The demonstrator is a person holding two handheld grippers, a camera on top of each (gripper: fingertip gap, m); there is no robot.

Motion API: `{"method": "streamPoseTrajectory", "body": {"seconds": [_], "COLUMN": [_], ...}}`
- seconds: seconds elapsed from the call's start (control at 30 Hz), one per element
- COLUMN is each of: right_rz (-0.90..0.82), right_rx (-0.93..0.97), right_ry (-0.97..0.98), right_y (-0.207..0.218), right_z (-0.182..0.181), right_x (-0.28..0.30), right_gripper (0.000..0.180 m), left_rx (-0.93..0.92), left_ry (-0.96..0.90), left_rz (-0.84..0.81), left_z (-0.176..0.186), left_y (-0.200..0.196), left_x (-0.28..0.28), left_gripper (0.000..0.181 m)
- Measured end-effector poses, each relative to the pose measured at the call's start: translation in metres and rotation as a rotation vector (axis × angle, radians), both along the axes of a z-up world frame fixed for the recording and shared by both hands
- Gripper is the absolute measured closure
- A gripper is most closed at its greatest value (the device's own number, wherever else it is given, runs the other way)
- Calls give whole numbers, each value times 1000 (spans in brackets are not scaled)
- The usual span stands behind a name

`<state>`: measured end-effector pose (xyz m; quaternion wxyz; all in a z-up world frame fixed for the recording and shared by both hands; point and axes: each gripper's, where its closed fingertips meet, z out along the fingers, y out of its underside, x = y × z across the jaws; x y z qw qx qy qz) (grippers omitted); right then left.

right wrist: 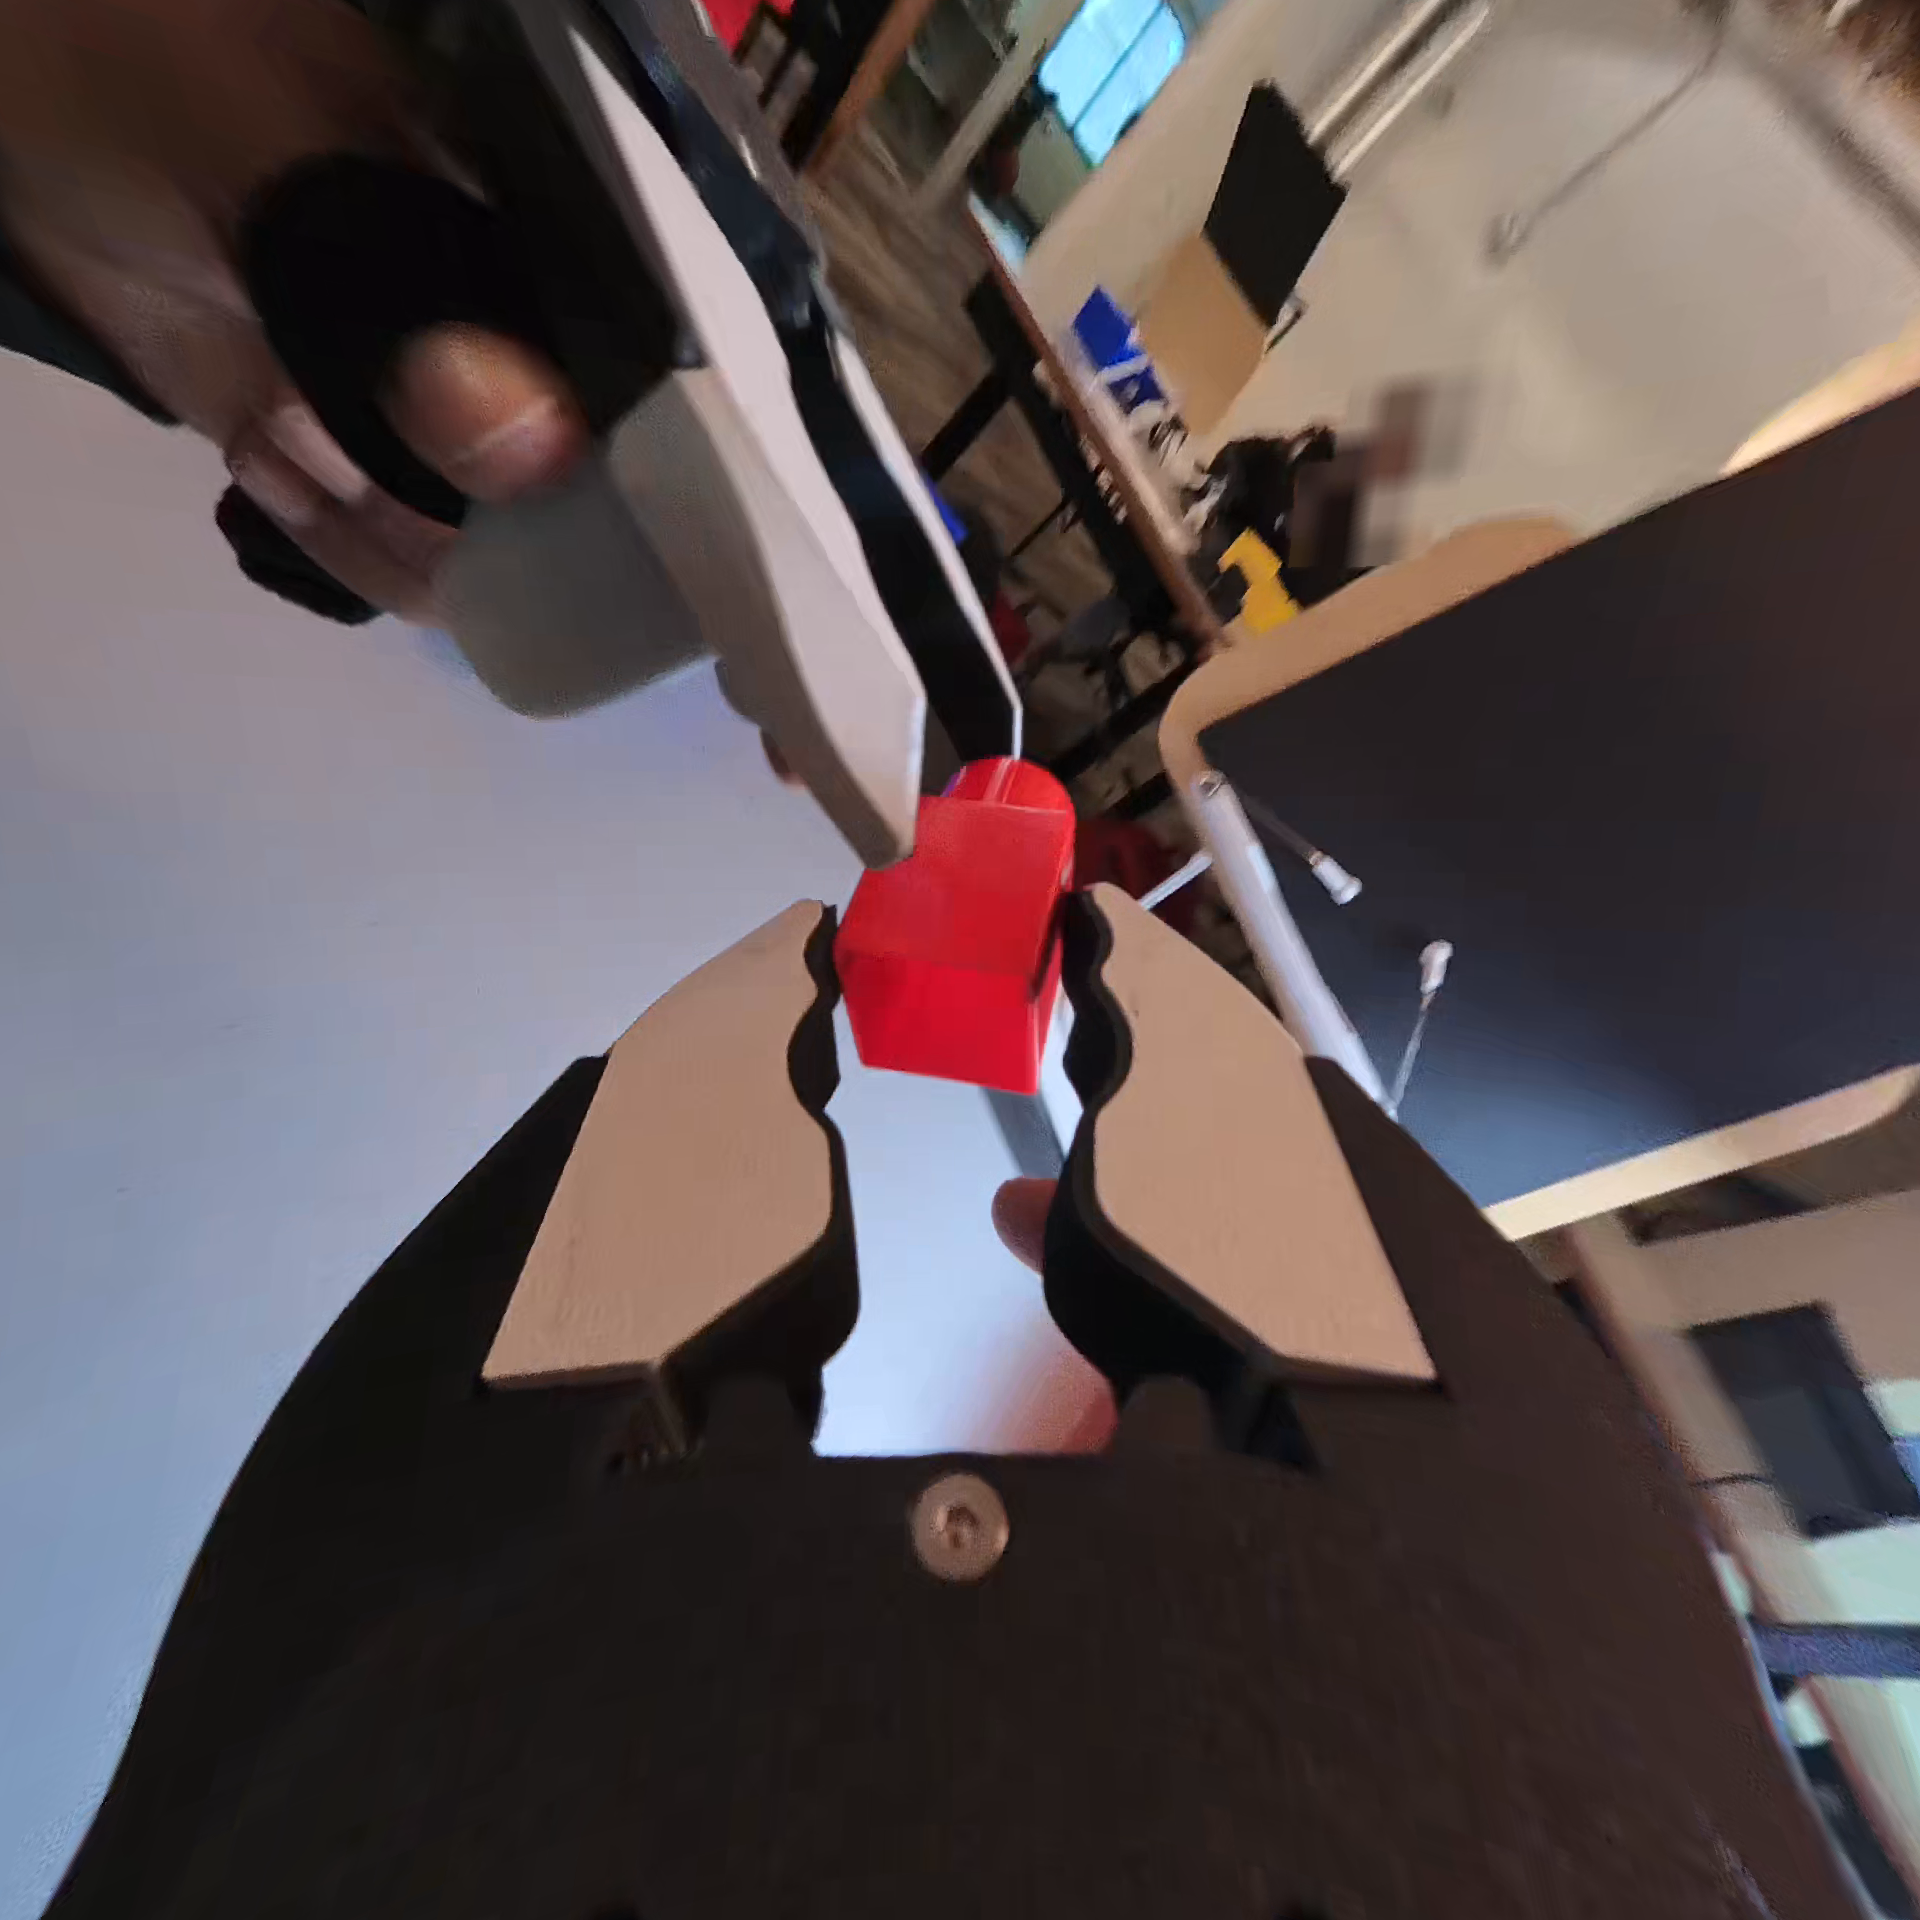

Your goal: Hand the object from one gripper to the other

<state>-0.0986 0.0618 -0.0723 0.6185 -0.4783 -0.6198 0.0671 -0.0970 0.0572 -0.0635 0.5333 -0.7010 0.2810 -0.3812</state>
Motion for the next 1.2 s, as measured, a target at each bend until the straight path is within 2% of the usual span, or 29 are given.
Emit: {"method": "streamPoseTrajectory", "body": {"seconds": [0.03,0.1,0.23,0.33,0.43,0.53,0.67,0.8,0.93,1.1,1.2], "right_rz": [27,103,194,224,234,227,194,242,311,341,285], "right_rx": [48,111,122,156,176,231,293,240,164,236,214], "right_ry": [18,37,110,108,104,60,14,117,182,212,155], "right_y": [-7,-23,-41,-45,-47,-48,-44,-54,-60,-73,-61], "right_z": [9,20,39,41,40,33,26,39,47,53,50], "right_x": [1,1,5,7,5,0,-3,-5,-1,-3,1], "right_gripper": [142,142,142,143,143,143,143,140,124,142,142], "left_rx": [-19,-33,-57,-45,-13,20,80,69,28,-18,15], "left_ry": [-43,-90,-204,-229,-166,-17,92,-30,-209,-289,-258], "left_rz": [-29,-84,-205,-234,-197,-161,-79,-179,-335,-472,-389], "left_z": [4,10,25,27,27,20,14,26,47,53,53], "left_y": [-4,-12,-28,-31,-31,-36,-28,-37,-56,-75,-66], "left_x": [2,7,14,17,17,25,25,26,25,37,32], "left_gripper": [119,127,130,131,119,106,110,111,111,111,116]}}
